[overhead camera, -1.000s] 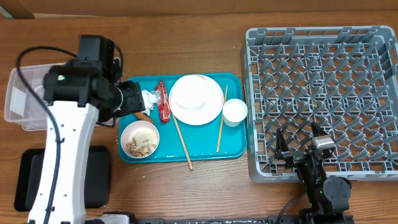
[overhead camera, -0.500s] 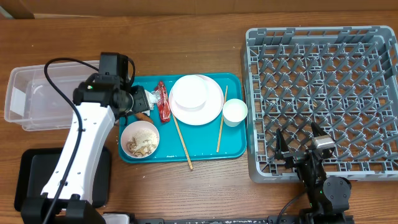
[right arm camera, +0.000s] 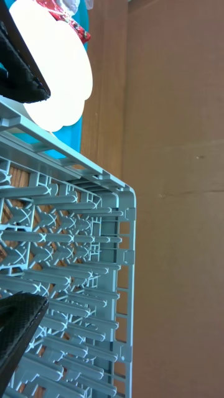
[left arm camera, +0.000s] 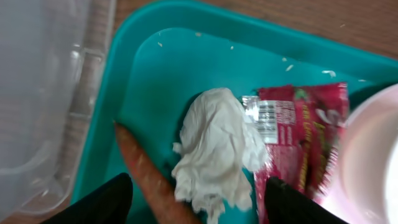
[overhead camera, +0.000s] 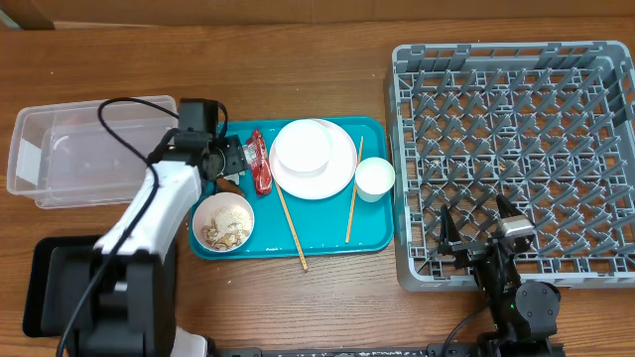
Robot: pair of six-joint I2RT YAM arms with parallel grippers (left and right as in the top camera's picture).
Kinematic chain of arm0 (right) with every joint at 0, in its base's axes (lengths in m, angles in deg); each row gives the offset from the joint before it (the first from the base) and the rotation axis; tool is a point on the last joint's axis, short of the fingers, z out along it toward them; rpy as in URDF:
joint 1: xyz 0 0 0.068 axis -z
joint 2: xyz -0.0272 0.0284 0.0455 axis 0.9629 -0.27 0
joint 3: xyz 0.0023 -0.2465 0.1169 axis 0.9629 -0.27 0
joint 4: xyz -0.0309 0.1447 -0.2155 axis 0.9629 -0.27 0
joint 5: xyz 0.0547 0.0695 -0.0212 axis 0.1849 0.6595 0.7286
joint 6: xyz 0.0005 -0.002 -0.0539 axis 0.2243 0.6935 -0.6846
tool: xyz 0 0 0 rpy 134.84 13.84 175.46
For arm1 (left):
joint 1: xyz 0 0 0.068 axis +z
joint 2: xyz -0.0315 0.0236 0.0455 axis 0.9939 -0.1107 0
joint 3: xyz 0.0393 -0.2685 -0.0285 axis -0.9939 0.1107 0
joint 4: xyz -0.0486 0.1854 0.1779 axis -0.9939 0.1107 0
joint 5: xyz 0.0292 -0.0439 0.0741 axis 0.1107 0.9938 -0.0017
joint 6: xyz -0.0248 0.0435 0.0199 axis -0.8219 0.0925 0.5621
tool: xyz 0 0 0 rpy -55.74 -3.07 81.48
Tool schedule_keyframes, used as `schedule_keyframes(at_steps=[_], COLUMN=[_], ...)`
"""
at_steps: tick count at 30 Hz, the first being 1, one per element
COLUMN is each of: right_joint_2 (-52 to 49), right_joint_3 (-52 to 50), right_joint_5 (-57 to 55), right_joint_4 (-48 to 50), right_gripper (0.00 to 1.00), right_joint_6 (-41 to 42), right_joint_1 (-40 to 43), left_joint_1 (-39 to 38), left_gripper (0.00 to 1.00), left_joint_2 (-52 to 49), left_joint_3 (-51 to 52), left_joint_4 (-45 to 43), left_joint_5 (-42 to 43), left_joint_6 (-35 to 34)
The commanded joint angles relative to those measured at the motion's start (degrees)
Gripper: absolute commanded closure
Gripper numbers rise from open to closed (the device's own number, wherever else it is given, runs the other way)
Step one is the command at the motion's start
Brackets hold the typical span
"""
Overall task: Sort waste into correct bins and load items into the dishwasher
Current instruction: 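Carry the tissue left and drop it into the clear plastic bin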
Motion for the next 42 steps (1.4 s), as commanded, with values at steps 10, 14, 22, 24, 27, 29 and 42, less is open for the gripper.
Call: schedule_keyframes(at_steps=[10, 14, 22, 24, 27, 29, 42], right_joint_2=[0.7, 0.7, 0.7, 0.7, 0.7, 0.7, 0.7], right_joint_3=[-0.6, -0.6, -0.6, -0.6, -0.6, -0.6, -0.6], right_joint_5=[0.3, 0.3, 0.3, 0.3, 0.3, 0.3, 0.3], right_joint_4=[0.3, 0.3, 0.3, 0.3, 0.3, 0.3, 0.3], right_gripper=[0.0, 0.0, 0.0, 0.0, 0.0, 0.0, 0.0], right_joint_6=[-0.2, -0.2, -0.2, -0.2, -0.2, -0.2, -0.2], right_joint_1=[0.2, 0.2, 0.2, 0.2, 0.2, 0.2, 0.2], left_joint_1=[0.2, 0.2, 0.2, 0.4, 1.0, 1.7, 20.2], left_gripper=[0.81, 0.96, 0.96, 0.96, 0.96, 0.96, 0.96], left_joint_2=[-7.2, -5.5, 2.4, 4.7, 7.3, 8.7, 7.2], left_joint_3=[-0.1, -2.2, -15.1, -19.2, -24.6, -27.3, -28.0], left_joint_4=[-3.0, -2.4, 7.9, 11.8, 17.3, 20.7, 31.8], left_joint_5=[0.5, 1.0, 7.6, 7.2, 4.4, 0.6, -8.0], left_joint_6=[1.4, 2.4, 2.1, 2.2, 2.2, 2.1, 0.0])
